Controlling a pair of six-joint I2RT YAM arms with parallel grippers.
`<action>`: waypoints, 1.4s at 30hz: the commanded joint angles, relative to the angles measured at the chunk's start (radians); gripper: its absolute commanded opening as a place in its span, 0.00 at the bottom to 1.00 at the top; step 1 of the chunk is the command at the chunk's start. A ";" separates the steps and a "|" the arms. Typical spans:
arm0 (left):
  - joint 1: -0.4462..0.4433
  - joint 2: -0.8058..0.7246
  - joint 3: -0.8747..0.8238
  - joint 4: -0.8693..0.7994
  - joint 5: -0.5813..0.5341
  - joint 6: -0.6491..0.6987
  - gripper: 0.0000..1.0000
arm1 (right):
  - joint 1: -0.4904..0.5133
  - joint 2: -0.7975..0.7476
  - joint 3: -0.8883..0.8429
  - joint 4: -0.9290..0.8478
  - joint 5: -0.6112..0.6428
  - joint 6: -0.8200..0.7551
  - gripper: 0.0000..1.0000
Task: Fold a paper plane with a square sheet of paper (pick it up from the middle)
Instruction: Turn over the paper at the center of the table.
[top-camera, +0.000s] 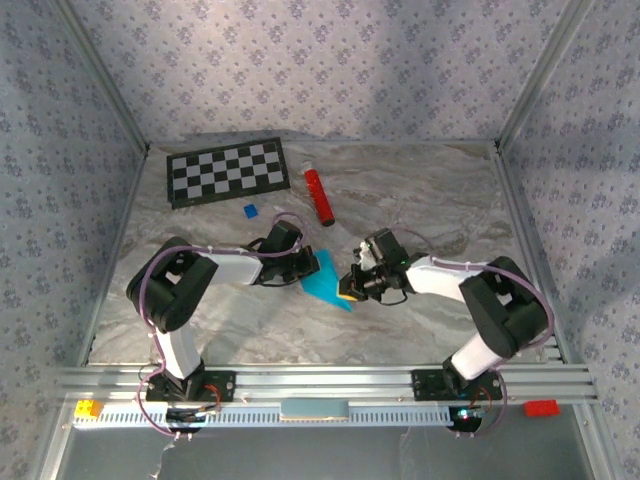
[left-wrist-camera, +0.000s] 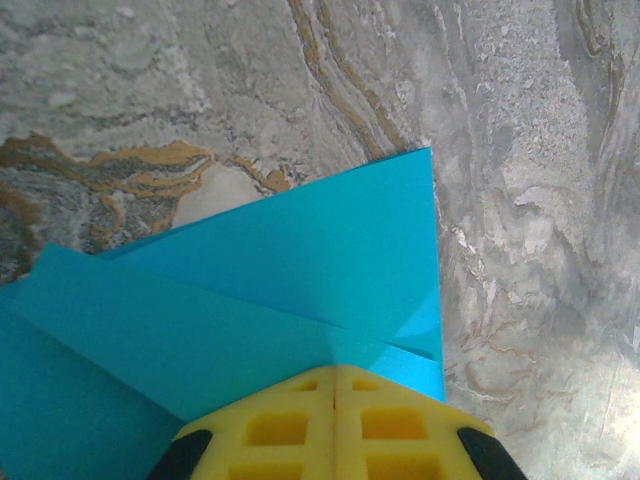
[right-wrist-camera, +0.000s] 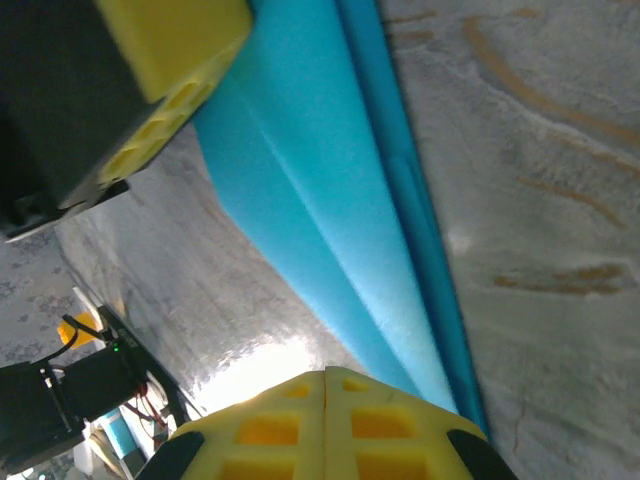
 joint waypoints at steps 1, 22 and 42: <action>0.011 0.047 -0.024 -0.119 -0.047 0.002 0.00 | 0.004 0.042 -0.003 -0.033 0.014 -0.039 0.06; 0.016 0.035 -0.013 -0.142 -0.048 0.009 0.00 | -0.039 -0.162 -0.183 -0.055 -0.015 0.011 0.17; 0.010 0.044 -0.009 -0.132 -0.043 0.003 0.00 | -0.037 -0.110 -0.179 0.022 -0.003 0.084 0.26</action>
